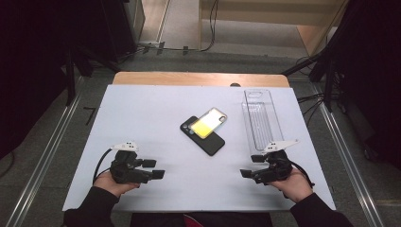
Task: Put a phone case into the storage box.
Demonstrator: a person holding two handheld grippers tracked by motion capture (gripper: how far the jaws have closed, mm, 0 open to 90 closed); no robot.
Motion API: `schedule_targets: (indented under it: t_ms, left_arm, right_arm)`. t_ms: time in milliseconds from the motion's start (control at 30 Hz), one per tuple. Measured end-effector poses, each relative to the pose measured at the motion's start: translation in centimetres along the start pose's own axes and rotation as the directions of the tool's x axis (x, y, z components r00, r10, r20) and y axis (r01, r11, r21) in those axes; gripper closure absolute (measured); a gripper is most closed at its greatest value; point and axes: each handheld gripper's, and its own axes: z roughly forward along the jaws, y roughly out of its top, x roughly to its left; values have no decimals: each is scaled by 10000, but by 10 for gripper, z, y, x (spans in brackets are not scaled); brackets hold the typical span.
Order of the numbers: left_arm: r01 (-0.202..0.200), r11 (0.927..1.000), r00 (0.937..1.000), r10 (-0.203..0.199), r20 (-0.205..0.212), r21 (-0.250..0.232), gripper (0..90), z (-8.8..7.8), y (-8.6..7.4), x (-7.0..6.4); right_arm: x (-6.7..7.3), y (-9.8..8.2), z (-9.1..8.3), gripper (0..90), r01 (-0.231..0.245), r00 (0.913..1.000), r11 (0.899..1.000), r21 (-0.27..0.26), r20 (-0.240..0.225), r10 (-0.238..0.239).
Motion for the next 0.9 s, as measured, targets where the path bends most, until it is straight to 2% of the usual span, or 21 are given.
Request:
schedule_targets:
  t_ms: [200, 333, 433, 667, 800, 900]
  left_arm:
    - [135, 9999, 9999, -135, -28, -92, 315, 0, 2, 0]
    - [30, 9994, 10000, -31, -39, -348, 316, -3, 7, -1]
    - [157, 9996, 9999, -158, -50, -221, 316, -1, 7, 3]
    - [188, 9998, 9998, -189, -90, -87, 316, -1, 4, 5]
    - [165, 9999, 9998, -165, -105, -46, 316, 0, 4, 4]
    - [161, 9999, 9998, -161, -83, 10, 316, 1, 4, 2]
  right_arm:
    - [0, 0, -2, 175, 8, 10000, 9999, -106, 10, -8]
    - [0, 0, -3, 175, 13, 9999, 9999, -157, 119, -11]
    - [-3, 2, -2, 175, -86, 9999, 9998, -197, -122, 83]
    - [1, 3, -1, 175, 64, 9999, 9998, -178, -129, -66]
    - [-1, 2, -1, 175, 52, 10000, 9999, -139, -50, -53]
    - [-3, 0, -3, 179, -105, 9997, 9999, -10, 200, 105]
